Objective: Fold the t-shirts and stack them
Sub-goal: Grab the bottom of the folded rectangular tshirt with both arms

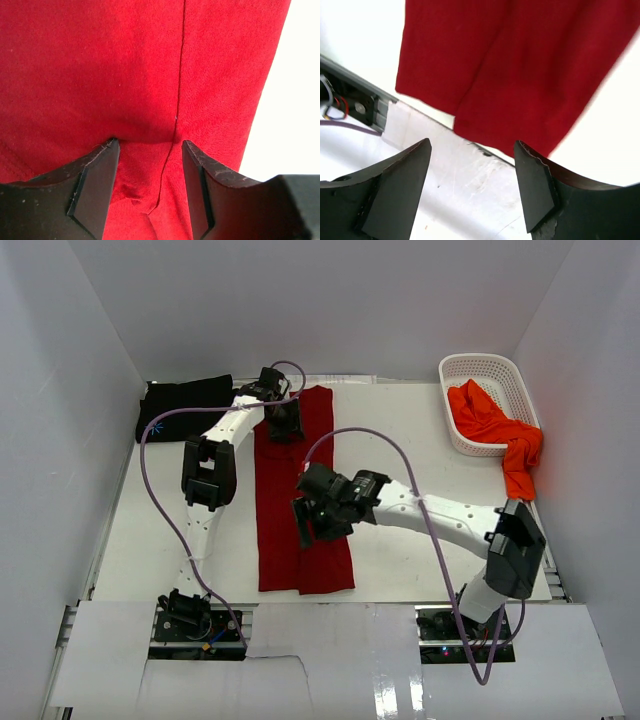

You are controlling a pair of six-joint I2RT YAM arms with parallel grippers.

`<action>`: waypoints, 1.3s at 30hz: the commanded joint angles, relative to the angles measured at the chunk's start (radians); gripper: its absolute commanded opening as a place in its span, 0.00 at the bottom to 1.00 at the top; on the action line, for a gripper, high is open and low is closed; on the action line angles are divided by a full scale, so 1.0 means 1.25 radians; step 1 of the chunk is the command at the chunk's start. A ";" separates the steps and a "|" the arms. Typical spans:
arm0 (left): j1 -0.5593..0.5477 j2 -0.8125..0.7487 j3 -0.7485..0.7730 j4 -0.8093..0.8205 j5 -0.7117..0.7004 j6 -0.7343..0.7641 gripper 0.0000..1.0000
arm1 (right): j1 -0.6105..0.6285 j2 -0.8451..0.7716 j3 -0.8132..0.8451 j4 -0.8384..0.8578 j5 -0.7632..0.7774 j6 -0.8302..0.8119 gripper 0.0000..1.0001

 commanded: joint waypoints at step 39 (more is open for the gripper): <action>-0.064 0.065 0.073 0.117 0.195 -0.065 0.67 | -0.189 -0.248 -0.666 0.495 -0.190 0.100 0.50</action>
